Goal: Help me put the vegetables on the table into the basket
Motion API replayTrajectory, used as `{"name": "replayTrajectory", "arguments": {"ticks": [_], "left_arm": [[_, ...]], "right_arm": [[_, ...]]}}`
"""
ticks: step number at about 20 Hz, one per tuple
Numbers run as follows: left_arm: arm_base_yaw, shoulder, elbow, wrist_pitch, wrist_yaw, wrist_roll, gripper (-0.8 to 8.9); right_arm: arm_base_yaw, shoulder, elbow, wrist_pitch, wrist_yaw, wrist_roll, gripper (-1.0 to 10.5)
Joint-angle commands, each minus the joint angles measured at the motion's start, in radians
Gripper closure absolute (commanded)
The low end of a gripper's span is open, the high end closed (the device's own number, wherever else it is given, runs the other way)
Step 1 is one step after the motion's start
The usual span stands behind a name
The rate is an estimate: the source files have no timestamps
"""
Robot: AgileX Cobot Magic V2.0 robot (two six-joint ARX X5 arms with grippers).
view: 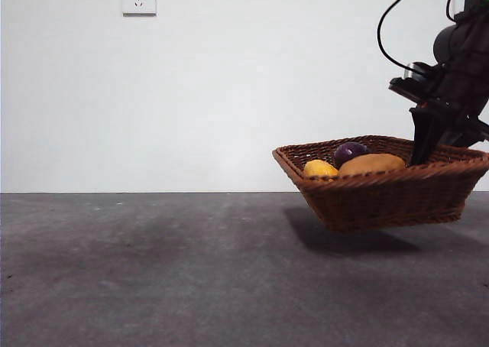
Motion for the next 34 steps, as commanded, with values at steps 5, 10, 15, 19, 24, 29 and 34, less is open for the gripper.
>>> {"name": "replayTrajectory", "arguments": {"ticks": [5,10,15,19,24,29,34], "left_arm": [[-0.003,-0.08,-0.005,0.003,0.056,-0.063,8.18],[-0.003,-0.098,-0.005,0.003,0.055,-0.063,8.18],[-0.003,-0.098,-0.006,0.003,0.056,-0.063,8.18],[-0.003,-0.103,-0.006,0.003,0.057,-0.062,8.18],[-0.003,-0.18,-0.006,0.003,0.085,-0.035,8.18],[-0.003,-0.262,-0.006,0.003,0.081,0.051,8.17],[-0.003,-0.281,-0.008,0.003,0.081,0.069,8.17]], "right_arm": [[-0.032,0.083,0.003,0.058,-0.052,-0.012,9.6],[-0.038,0.144,0.004,0.061,-0.074,-0.011,9.6],[-0.038,0.182,0.004,0.071,-0.073,-0.012,9.4],[-0.037,0.175,0.013,0.056,-0.072,0.016,4.3],[-0.037,-0.01,0.019,-0.021,0.014,0.03,4.4],[-0.035,-0.43,0.019,-0.159,0.159,0.036,4.5],[-0.035,-0.79,0.019,-0.254,0.22,0.06,7.2]]}}
